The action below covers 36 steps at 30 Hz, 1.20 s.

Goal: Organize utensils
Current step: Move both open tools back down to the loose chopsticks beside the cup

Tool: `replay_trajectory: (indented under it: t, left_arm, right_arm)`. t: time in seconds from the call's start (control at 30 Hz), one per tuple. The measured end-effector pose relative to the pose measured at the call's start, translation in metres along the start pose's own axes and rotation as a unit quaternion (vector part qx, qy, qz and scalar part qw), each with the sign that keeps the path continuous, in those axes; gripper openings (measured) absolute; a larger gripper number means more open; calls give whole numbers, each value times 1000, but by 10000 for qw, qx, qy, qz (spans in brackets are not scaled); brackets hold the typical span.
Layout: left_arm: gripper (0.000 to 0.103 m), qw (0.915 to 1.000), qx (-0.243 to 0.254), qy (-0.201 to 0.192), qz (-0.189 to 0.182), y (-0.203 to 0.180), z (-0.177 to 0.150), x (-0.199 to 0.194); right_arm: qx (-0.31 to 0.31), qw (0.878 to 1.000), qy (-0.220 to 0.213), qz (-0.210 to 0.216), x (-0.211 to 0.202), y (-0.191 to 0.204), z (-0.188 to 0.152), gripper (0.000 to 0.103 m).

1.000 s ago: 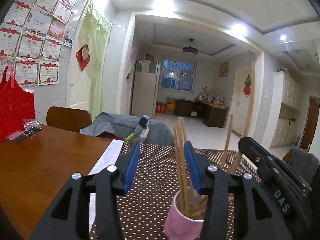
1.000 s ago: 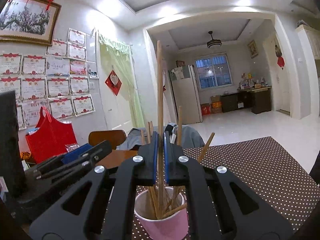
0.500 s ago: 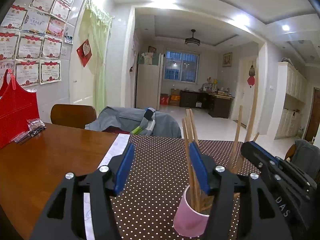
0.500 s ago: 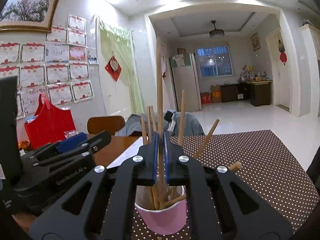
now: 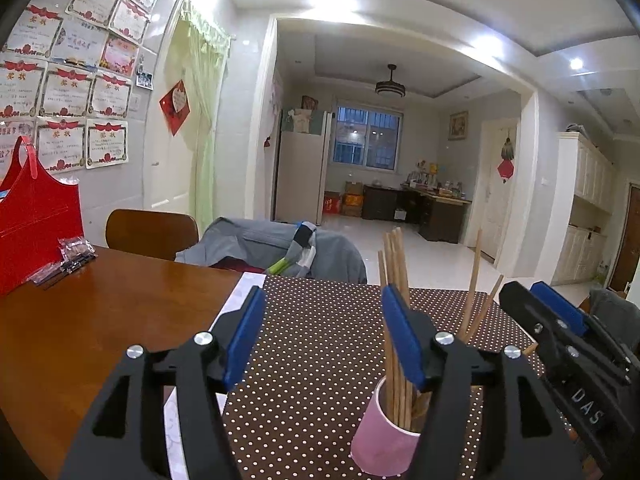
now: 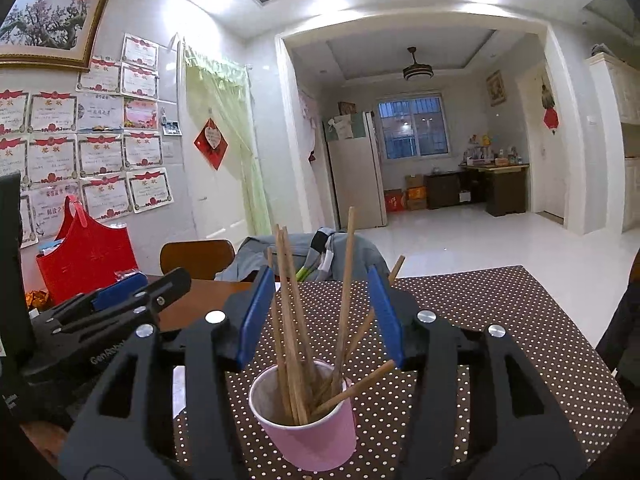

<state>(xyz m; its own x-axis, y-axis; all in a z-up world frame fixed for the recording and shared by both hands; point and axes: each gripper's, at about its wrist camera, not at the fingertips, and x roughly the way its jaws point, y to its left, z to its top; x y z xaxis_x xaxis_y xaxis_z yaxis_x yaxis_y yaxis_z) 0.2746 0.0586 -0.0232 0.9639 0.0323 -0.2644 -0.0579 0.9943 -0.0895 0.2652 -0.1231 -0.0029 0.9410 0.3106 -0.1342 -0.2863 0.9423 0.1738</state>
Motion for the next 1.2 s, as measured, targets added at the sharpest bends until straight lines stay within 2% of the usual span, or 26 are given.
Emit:
replay_trajectory:
  t: [0.37,0.6,0.83,0.93,1.2]
  left_arm:
    - [61,10000,71,1,-58,-3,7,-18]
    - [61,9987,236,398,-224,-10,-7,-34]
    - [61,9931,327,1054,-404,-11,-39,-46]
    - [60,9857,317,1573,-509,-13,-61,-46]
    - [60,9671,745,2369,-560,-26,-111,-49]
  right_arm:
    - [-60,9997,229,-88,-15,-1,3,55]
    - [117,9982,531,-252,-36,-13,-14,55]
    - [151,9954,882,-351,-58,-20,-37,58]
    - [182,9925,1151,-378,-65,-25,-52,58]
    - [418,9783,1996,-365,-76,-41,-104,59]
